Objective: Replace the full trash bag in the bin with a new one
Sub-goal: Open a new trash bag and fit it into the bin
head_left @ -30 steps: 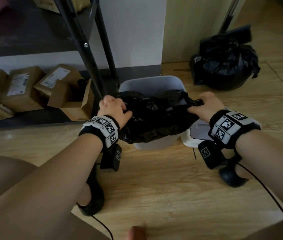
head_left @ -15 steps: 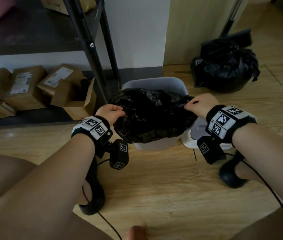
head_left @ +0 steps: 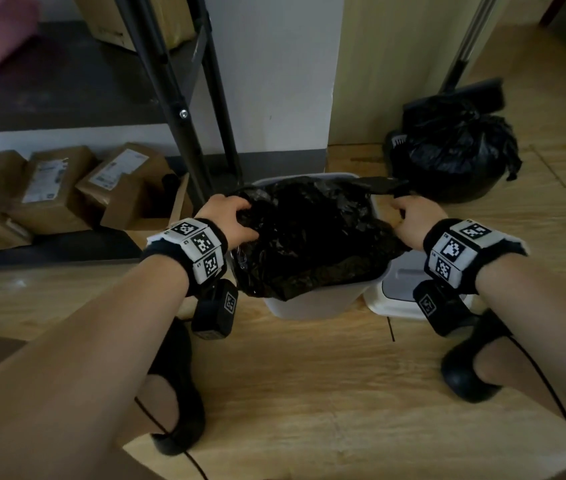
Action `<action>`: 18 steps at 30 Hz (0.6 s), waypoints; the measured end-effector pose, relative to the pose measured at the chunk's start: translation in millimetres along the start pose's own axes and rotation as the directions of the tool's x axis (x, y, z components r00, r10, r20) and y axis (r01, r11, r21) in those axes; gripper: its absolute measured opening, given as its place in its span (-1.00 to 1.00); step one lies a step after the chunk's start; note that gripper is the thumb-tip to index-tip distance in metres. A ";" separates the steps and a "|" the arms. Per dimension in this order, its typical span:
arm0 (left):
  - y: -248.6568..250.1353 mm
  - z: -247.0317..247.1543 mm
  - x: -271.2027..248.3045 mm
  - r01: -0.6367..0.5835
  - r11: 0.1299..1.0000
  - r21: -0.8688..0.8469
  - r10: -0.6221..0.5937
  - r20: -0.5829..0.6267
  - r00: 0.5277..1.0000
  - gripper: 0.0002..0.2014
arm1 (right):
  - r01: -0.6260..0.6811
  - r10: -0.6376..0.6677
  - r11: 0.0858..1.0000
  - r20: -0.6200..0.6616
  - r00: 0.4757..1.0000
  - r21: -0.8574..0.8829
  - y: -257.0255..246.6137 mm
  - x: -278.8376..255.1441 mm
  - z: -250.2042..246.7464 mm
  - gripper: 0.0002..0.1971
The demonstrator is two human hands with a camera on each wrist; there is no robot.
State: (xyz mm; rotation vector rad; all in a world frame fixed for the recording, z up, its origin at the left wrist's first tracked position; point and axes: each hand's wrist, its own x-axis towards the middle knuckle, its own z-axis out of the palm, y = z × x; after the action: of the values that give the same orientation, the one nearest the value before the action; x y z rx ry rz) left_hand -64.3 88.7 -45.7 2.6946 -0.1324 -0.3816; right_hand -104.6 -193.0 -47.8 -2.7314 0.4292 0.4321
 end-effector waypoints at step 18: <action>19.6 -37.1 39.9 -0.059 0.998 0.011 0.059 -0.025 0.998 -0.75 | 0.200 -0.104 0.869 0.229 0.968 -0.453 -53.1 64.3 -9.0 -0.54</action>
State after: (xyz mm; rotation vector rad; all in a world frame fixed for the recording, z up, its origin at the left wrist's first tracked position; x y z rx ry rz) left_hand -16.1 79.3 -14.9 2.6976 -0.2061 -0.3294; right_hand -25.9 -164.1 -47.0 -3.1118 0.0501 0.8553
